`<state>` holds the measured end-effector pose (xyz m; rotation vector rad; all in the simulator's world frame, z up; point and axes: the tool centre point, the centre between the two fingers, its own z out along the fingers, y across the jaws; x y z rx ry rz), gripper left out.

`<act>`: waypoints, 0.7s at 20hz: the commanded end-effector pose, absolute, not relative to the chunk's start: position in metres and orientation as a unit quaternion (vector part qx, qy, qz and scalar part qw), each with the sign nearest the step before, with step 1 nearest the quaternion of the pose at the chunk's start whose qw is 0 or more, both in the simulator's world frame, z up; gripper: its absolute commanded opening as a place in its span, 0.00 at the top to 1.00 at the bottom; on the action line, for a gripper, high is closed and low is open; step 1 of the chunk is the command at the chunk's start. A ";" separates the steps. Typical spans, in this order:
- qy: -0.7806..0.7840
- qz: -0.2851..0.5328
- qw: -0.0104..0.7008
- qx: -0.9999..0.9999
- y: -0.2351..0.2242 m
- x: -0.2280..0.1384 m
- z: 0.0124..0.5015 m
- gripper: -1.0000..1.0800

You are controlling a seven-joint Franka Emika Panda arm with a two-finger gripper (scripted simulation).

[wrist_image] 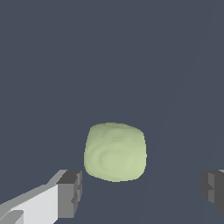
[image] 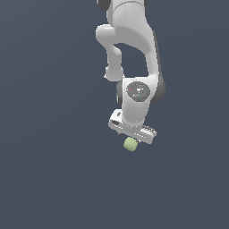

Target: Pick up the object and move it to a goal position.

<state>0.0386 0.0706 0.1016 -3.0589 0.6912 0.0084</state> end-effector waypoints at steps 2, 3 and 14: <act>0.243 0.001 0.001 -0.970 0.078 0.042 0.096 0.04; 0.247 0.001 0.001 -0.969 0.080 0.043 0.095 0.04; 0.262 0.000 0.000 -0.965 0.086 0.045 0.089 0.04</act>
